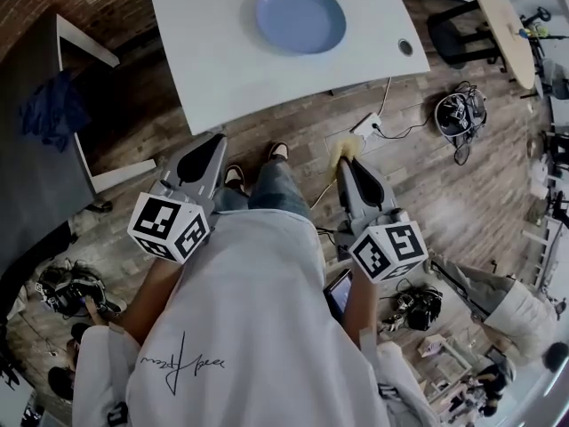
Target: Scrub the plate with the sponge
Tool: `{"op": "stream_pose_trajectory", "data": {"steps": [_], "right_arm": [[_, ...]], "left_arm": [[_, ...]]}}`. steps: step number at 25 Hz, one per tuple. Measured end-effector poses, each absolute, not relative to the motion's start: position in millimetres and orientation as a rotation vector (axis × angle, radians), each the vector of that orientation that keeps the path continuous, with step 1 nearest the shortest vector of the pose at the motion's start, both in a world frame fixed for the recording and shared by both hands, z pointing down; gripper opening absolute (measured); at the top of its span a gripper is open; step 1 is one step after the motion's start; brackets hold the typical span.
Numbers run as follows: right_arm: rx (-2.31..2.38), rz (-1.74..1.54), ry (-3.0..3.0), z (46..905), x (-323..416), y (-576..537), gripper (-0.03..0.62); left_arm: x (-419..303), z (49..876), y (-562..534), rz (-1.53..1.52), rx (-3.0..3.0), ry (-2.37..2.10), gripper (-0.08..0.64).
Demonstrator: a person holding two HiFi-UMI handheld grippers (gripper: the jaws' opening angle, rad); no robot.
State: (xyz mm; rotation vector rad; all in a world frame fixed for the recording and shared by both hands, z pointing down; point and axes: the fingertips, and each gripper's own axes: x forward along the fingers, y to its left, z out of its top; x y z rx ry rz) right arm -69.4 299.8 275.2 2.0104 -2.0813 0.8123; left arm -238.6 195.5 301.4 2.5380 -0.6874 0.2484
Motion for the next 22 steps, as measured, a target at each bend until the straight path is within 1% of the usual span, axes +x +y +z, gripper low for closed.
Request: {"op": "stream_pose_trajectory", "data": {"steps": [7, 10, 22], "right_arm": [[2.021, 0.812, -2.106, 279.7, -49.4, 265.5, 0.034], [2.000, 0.827, -2.126, 283.4, -37.5, 248.9, 0.034], [1.891, 0.853, -2.207, 290.4, 31.0, 167.0, 0.034]], "left_arm": [[-228.9, 299.8, 161.4, 0.269, 2.577, -0.771, 0.012], [-215.2, 299.2, 147.9, 0.313, 2.624, -0.798, 0.013], [-148.9, 297.3, 80.8, 0.309, 2.556, -0.857, 0.012]]}}
